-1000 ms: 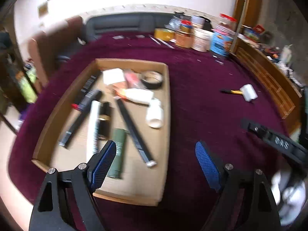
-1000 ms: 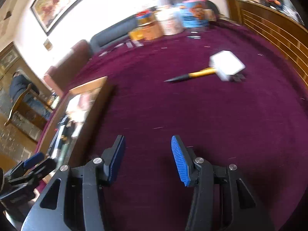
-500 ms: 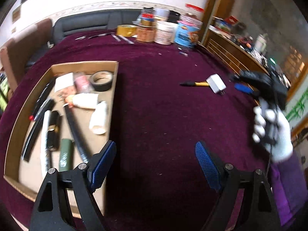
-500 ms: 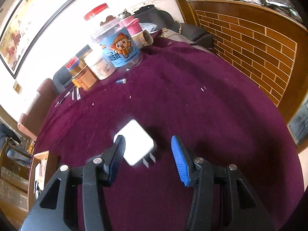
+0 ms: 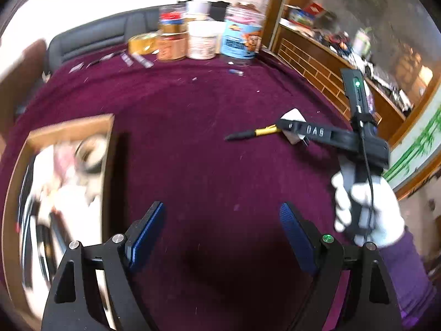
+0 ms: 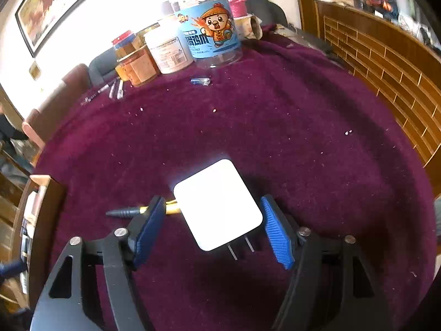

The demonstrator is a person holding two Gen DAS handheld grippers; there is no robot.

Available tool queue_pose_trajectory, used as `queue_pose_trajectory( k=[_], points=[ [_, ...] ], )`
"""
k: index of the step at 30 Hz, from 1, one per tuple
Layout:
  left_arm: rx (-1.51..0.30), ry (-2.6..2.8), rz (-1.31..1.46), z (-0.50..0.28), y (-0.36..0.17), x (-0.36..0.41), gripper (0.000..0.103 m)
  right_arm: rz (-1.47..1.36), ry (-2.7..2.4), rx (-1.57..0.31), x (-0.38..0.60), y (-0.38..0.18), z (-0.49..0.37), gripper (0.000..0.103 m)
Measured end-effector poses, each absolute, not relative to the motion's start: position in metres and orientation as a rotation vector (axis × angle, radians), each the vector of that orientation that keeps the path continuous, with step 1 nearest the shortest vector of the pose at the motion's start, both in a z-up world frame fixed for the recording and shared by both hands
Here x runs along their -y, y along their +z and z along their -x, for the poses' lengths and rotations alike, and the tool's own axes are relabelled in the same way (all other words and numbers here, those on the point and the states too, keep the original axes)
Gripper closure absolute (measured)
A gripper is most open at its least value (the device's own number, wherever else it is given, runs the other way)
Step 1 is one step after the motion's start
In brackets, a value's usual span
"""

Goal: Organize rigid objects
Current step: 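Grasp the white charger with the right tool while the left tool grasps the yellow pen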

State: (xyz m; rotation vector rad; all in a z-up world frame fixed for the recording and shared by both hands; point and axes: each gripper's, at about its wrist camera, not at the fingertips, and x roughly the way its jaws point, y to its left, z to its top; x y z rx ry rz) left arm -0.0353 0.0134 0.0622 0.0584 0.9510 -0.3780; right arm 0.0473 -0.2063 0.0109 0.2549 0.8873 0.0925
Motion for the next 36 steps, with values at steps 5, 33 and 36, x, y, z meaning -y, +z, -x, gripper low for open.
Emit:
queue_pose_trajectory(
  k=[5,33,36],
  points=[
    [-0.934,-0.440,-0.175,0.000,0.051,0.031,0.023,-0.430,0.065,-0.858,0.244,0.017,-0.032,0.055],
    [-0.937,-0.466,-0.309,-0.033,0.008,0.102,0.089,-0.565,0.108,-0.892,0.264,0.007,-0.034,0.057],
    [-0.900,-0.453,-0.294,-0.032,0.006,0.101,0.089,-0.543,0.102,-0.889,0.262,0.006,-0.036,0.057]
  ],
)
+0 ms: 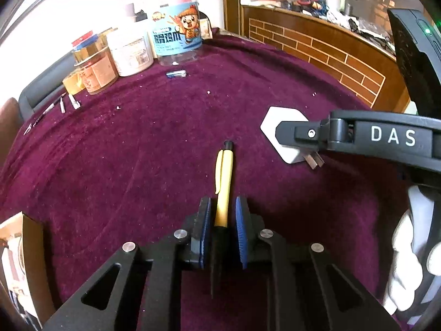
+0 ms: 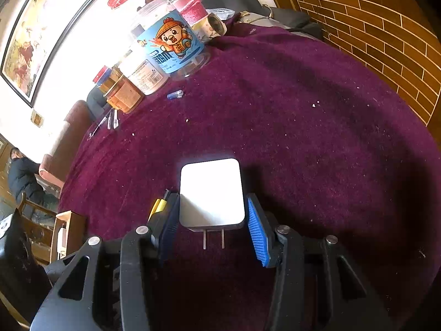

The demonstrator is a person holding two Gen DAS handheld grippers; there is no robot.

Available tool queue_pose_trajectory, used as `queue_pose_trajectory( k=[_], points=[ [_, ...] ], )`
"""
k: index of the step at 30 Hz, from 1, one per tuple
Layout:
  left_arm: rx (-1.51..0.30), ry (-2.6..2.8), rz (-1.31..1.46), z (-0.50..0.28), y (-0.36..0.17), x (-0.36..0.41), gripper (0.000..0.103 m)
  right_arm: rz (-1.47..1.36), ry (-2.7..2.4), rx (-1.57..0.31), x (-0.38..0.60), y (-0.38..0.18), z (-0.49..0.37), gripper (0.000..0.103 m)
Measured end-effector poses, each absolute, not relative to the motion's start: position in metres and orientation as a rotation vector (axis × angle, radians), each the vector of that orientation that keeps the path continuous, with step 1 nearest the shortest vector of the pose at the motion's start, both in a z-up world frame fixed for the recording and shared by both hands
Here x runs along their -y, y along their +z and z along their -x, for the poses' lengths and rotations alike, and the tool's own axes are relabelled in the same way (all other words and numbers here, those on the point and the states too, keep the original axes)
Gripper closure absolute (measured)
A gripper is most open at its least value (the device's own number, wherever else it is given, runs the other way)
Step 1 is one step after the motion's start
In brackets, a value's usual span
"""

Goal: Organize rigid objects
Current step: 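Grasp the white charger with the right tool while the left tool grasps the yellow pen, then carry the charger and yellow pen into the tray and open both tools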

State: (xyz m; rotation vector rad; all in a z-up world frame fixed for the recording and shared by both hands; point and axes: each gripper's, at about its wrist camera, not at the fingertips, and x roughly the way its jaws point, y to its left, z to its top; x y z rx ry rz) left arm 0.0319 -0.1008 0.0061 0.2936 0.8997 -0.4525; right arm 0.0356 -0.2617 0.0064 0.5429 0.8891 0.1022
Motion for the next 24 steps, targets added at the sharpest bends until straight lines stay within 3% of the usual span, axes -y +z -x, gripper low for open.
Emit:
queue_pose_trajectory(
  k=[2,13,24],
  points=[
    [-0.910,-0.462,-0.271,-0.029,0.007,0.098,0.098,-0.533,0.101,-0.886,0.260,0.007,-0.035,0.057],
    [-0.881,-0.524,0.009,0.026,0.043,0.038,0.097,-0.498,0.100,-0.873,0.257,0.008,-0.035,0.058],
    [-0.815,-0.295,0.203,0.101,0.064,-0.120,0.097,-0.483,0.114,-0.842,0.248,0.010,-0.030,0.058]
  ],
)
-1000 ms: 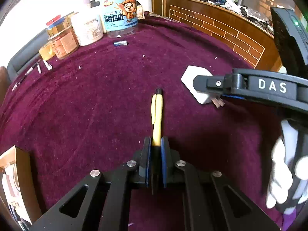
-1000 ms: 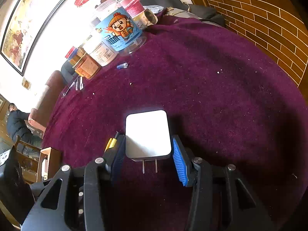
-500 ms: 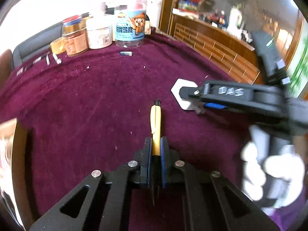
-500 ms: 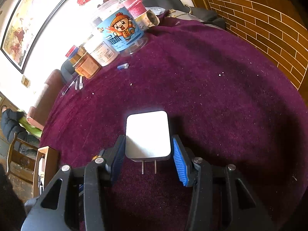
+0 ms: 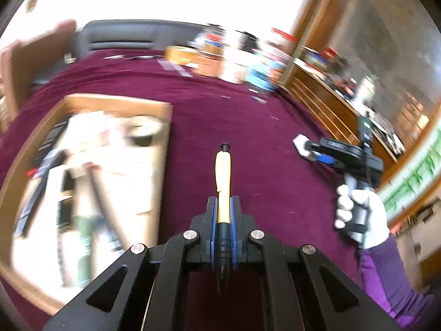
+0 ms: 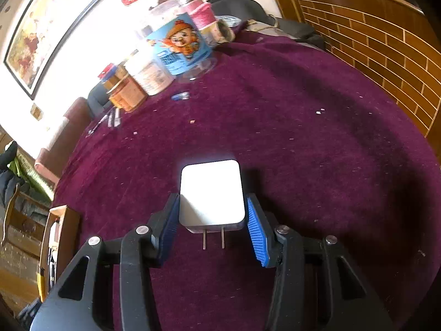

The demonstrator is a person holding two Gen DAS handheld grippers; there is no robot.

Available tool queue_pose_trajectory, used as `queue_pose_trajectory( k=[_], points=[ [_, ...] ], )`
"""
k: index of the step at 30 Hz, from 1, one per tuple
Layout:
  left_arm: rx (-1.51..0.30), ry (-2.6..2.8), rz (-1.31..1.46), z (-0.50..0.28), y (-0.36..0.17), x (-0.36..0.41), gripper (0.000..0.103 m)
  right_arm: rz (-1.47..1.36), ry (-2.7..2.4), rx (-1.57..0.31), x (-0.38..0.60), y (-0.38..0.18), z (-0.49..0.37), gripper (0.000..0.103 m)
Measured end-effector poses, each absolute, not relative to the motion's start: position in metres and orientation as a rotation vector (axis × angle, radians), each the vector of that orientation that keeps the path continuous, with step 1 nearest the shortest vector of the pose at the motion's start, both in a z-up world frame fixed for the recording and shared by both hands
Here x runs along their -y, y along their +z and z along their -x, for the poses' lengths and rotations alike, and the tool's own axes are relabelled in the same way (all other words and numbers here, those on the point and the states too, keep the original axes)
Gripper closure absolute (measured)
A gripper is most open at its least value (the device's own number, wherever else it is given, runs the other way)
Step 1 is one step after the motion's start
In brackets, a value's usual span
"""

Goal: Organize rigid objects
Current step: 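Carry the charger and yellow pen into the tray and open both tools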

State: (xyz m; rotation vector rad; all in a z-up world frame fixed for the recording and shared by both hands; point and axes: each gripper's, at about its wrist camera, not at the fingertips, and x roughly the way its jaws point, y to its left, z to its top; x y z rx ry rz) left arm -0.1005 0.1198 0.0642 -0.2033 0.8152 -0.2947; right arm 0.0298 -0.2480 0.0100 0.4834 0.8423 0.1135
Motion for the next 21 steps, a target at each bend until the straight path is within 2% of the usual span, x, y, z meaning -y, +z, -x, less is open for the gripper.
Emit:
queue_pose_trajectory(
  k=[11,19,21],
  points=[
    [-0.789,-0.023,0.340,0.126,0.046,-0.250,0.097,-0.334,0.371,-0.831,0.129,0.051,0.024,0.060],
    [-0.870,0.029,0.380,0.118,0.014,-0.274,0.096,-0.240,0.600,-0.924,0.015,0.054,0.045,0.060],
    [-0.863,0.024,0.384,0.118,0.014,-0.274,0.091,-0.214,0.628,-0.944,-0.011,0.054,0.047,0.060]
  ],
)
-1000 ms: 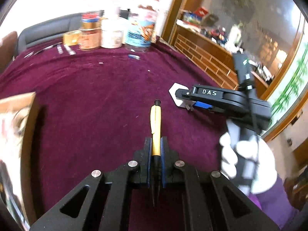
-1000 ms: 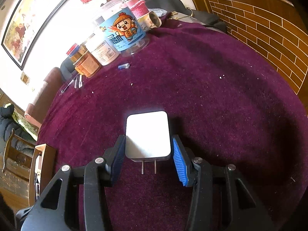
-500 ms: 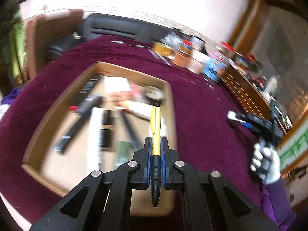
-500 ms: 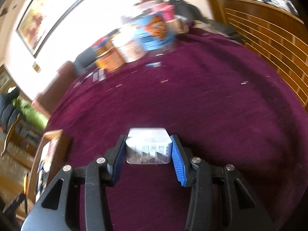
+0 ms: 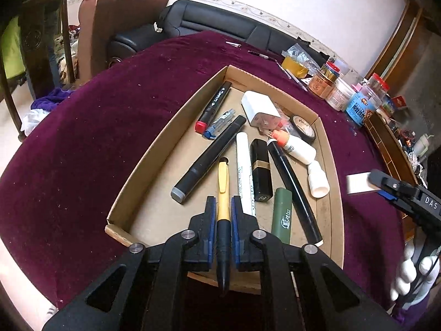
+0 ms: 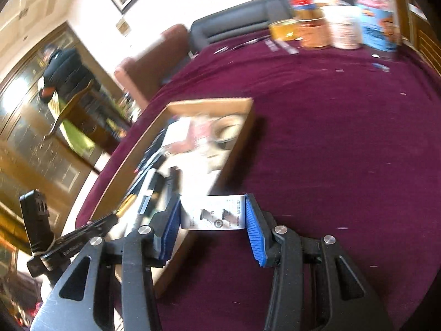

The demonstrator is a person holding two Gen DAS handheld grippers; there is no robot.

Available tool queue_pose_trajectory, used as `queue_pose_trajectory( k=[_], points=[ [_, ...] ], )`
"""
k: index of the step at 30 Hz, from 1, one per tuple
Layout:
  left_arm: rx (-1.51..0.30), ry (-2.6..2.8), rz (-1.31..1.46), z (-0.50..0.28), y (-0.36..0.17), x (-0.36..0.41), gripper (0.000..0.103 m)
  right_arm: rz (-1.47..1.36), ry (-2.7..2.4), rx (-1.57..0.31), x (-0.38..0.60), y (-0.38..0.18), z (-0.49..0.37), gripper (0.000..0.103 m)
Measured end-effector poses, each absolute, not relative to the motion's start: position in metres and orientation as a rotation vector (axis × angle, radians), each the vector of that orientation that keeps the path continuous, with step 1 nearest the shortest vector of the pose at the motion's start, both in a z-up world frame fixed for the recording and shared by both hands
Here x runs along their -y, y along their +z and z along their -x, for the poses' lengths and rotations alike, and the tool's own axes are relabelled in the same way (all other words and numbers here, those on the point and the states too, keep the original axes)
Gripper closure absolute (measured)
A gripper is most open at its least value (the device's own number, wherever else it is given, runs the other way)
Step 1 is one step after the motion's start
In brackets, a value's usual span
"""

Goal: Organize rigid objects

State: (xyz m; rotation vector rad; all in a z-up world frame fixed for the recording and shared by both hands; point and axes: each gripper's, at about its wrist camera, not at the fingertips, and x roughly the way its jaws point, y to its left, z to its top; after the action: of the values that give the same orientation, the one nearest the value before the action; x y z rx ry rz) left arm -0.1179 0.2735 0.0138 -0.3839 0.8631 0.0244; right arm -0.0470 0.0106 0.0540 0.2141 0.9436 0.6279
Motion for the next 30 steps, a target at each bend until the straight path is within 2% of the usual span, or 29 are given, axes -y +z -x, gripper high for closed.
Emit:
queue_pose_trajectory(
  k=[4,7,11,14,23,24,27,28,29,30],
  points=[
    [-0.805,0.041,0.349,0.129,0.023,-0.277,0.066,-0.119,0.637,-0.922,-0.050,0.061,0.052,0.060],
    [-0.754,0.053,0.352,0.140,0.032,-0.287,0.065,-0.090,0.664,-0.939,-0.070,0.061,0.051,0.060],
    [-0.709,0.084,0.381,0.150,0.038,-0.304,0.055,0.018,0.644,-0.949,-0.104,0.057,0.051,0.060],
    [-0.696,0.103,0.395,0.152,0.038,-0.312,0.054,0.085,0.597,-0.970,-0.121,0.044,0.042,0.059],
    [-0.561,0.238,0.291,0.170,0.060,-0.306,0.038,0.073,0.536,-0.913,-0.113,0.056,0.043,0.058],
    [-0.537,0.261,0.273,0.172,0.066,-0.303,0.038,0.064,0.538,-0.885,-0.108,0.062,0.047,0.054],
    [-0.463,0.339,0.213,0.182,0.080,-0.291,0.037,0.047,0.519,-0.784,-0.089,0.082,0.061,0.048],
    [-0.427,0.377,0.184,0.186,0.087,-0.286,0.032,0.043,0.511,-0.756,-0.085,0.087,0.065,0.047],
    [-0.382,0.418,0.163,0.193,0.094,-0.279,0.016,0.037,0.496,-0.710,-0.076,0.094,0.073,0.044],
    [-0.318,0.466,0.147,0.203,0.102,-0.272,0.006,0.030,0.482,-0.669,-0.068,0.100,0.080,0.035]
  ],
)
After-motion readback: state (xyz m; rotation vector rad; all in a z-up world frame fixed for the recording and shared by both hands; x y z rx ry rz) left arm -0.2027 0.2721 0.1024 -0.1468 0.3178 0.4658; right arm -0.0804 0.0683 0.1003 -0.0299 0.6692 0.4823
